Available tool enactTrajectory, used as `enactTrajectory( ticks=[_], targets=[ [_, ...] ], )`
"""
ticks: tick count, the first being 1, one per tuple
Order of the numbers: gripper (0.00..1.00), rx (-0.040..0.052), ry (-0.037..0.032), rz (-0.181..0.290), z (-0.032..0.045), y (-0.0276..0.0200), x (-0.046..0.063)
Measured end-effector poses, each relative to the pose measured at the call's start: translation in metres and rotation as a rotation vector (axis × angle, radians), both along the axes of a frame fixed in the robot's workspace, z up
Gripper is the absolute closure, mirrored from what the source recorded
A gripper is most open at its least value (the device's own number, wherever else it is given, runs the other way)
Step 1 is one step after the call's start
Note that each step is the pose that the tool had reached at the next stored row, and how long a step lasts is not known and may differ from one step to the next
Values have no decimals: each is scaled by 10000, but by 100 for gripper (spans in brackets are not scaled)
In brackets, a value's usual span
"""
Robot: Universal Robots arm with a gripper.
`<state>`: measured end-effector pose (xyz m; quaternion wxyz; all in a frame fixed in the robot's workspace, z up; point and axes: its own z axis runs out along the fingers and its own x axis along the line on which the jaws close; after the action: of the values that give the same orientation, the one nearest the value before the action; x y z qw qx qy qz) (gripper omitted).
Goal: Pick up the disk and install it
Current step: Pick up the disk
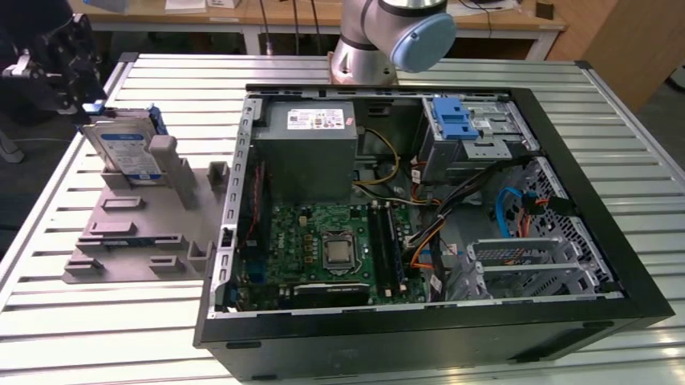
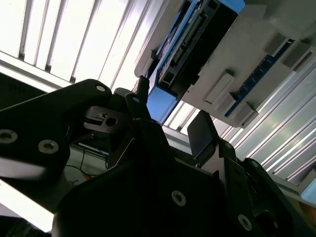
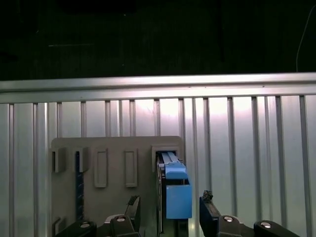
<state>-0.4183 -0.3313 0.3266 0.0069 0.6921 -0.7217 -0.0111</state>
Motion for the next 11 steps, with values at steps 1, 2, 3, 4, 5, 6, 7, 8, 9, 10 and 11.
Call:
enactTrajectory(
  ticks=[1,2,3,4,5,6,7,8,9,10,11],
  targets=[
    [41,1,-1,0,-9,2,-1],
    [41,0,0,0,-18,3,-2],
    [41,0,0,1,-29,4,-3],
    [41,0,-2,1,-42,5,-5],
    [41,0,-2,0,-54,6,-7],
    [41,0,-3,0,-68,6,-10],
    [41,0,-6,0,-81,7,-12],
    [41,0,-8,0,-93,8,-14],
    [41,0,-12,0,-105,10,-17],
    [41,0,-17,-1,-115,12,-23],
    [41,-1,-23,-1,-122,15,-29]
  ],
)
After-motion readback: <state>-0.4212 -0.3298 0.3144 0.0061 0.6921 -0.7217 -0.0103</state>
